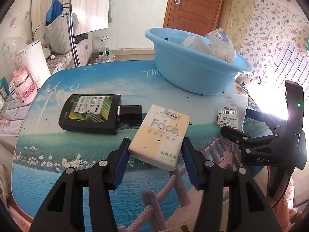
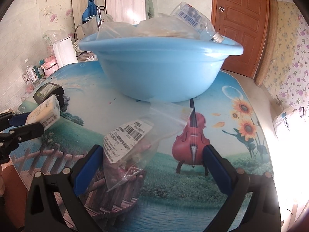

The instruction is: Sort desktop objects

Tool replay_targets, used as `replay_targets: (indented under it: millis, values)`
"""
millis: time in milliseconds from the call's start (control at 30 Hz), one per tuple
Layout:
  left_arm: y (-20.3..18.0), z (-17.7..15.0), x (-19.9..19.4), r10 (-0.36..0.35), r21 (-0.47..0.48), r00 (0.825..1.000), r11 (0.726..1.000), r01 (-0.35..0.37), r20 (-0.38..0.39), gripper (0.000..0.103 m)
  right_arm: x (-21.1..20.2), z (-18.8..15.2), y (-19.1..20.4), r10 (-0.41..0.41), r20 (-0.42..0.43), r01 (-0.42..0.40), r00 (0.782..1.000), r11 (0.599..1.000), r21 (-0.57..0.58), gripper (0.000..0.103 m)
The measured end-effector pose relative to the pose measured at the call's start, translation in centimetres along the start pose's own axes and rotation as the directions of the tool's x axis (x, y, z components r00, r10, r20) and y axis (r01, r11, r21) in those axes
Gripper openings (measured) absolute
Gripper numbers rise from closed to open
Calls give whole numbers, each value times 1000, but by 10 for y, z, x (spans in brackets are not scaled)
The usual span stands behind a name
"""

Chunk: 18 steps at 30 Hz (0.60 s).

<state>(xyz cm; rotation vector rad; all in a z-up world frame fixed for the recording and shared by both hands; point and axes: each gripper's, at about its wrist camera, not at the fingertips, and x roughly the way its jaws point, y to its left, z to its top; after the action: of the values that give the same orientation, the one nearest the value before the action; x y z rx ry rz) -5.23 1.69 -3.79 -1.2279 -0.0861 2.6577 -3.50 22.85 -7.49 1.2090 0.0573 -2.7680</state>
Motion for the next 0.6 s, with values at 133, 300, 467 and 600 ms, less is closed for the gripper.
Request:
replay_targets:
  millis: [133,300,467,600]
  values:
    - [3,-2,-2,8,-11,1000,1000,-8,2,52,0,0,1,0,1,0,1000,1000,0,103]
    - [2,-3,-1,7,-16,1000,1000,-7,-5,52,0,0,1,0,2,0,1000,1000,1,103]
    - [3,-4,-2,3,-14,1000,1000,-3,-2,52,0,0,1,0,2,0,1000,1000,0,103]
    - [3,-4,-2,1,-15,1000,1000,-1,-2,52,0,-1,1,0,2,0,1000,1000,0,103]
